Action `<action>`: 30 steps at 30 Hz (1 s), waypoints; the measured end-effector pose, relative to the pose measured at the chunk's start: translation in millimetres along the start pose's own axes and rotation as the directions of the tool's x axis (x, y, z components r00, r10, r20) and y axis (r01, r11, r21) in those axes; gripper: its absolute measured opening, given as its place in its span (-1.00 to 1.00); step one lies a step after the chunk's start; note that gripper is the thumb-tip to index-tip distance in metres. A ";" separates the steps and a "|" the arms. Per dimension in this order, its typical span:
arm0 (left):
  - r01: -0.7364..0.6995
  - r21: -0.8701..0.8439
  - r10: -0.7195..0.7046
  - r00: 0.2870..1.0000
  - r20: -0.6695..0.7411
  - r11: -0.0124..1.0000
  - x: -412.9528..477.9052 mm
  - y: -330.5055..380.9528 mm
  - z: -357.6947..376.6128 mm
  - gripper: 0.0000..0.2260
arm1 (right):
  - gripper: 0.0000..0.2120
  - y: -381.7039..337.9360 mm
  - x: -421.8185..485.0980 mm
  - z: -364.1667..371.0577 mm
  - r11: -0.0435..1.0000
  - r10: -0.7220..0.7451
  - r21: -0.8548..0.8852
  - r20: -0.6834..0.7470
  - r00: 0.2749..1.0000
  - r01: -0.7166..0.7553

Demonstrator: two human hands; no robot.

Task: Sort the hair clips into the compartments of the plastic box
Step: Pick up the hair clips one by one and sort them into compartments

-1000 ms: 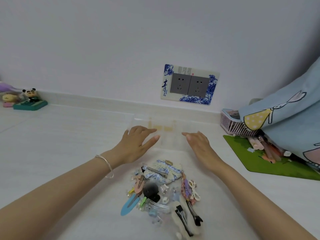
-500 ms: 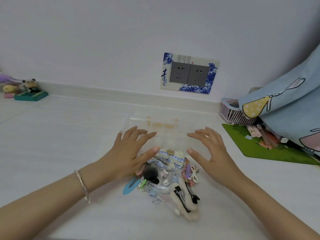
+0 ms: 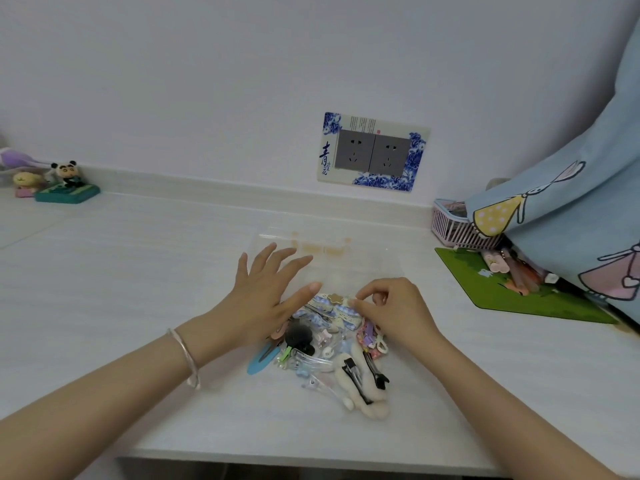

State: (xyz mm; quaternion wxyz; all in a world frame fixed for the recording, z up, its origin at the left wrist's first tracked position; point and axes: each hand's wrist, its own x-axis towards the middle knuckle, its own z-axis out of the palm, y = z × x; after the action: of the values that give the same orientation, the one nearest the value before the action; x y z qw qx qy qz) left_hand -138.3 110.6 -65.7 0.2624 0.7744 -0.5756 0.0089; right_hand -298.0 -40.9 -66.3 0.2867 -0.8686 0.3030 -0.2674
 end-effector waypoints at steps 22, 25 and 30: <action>-0.085 -0.528 0.021 0.992 -0.126 0.845 63.2 43.4 -0.6 -0.80 | -0.92 -3.7 52.4 -66.5 0.824 0.011 0.556 -0.207 0.978 0.108; -0.073 -0.380 -0.017 0.973 -0.229 0.922 64.0 23.3 0.7 -0.77 | -0.94 11.7 76.0 -77.9 0.900 -0.023 0.419 -0.236 0.971 0.123; -0.062 -0.326 -0.040 0.954 -0.296 0.943 62.0 2.6 -0.5 -0.80 | -0.94 19.9 101.3 -69.7 0.984 -0.136 0.110 -0.061 0.989 0.142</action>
State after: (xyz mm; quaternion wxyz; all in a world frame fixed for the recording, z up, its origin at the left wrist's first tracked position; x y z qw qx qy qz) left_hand -119.6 55.3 -44.7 0.4728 0.7055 -0.5271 0.0303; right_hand -281.7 -146.2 -1.7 0.3085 -0.8623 0.2335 -0.3268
